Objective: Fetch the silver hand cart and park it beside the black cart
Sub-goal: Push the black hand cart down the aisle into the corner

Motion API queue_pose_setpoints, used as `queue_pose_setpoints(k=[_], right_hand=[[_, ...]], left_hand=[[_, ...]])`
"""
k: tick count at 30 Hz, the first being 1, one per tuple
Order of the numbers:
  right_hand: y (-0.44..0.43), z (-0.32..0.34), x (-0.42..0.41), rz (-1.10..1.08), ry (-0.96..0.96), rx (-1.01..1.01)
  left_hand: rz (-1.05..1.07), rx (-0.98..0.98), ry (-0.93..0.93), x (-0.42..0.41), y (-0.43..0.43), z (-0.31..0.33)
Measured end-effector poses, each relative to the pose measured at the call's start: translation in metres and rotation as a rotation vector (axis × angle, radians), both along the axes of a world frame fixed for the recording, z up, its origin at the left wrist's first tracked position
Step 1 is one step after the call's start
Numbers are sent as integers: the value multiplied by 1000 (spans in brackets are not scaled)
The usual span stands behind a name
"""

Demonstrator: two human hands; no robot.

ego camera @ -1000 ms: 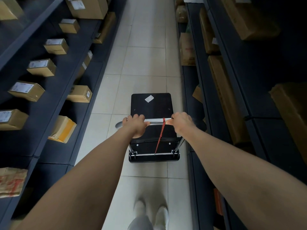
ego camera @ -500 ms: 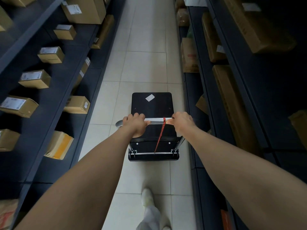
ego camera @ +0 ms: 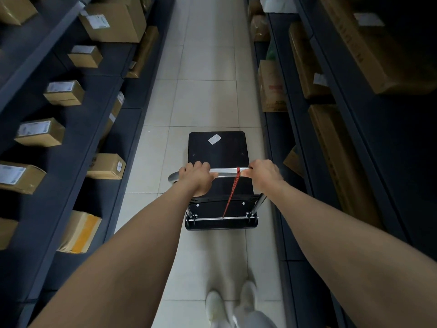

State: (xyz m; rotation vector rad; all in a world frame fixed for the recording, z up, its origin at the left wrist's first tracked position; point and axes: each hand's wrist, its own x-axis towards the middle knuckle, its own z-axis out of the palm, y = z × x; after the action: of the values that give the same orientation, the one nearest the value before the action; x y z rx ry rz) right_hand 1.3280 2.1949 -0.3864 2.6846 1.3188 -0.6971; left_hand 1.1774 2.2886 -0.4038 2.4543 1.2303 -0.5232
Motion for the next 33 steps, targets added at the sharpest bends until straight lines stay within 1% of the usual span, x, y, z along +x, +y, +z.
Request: queue_pose_setpoints(k=[11, 15, 26, 33], right_hand=[[73, -5, 55, -7, 48, 25], [97, -5, 79, -3, 70, 4], [150, -9, 143, 24, 70, 7], [183, -11, 163, 23, 77, 28]], left_hand=[[32, 15, -11, 51, 67, -2], [48, 11, -9, 74, 88, -2], [102, 21, -38, 132, 134, -7], [115, 26, -50, 152, 163, -8]])
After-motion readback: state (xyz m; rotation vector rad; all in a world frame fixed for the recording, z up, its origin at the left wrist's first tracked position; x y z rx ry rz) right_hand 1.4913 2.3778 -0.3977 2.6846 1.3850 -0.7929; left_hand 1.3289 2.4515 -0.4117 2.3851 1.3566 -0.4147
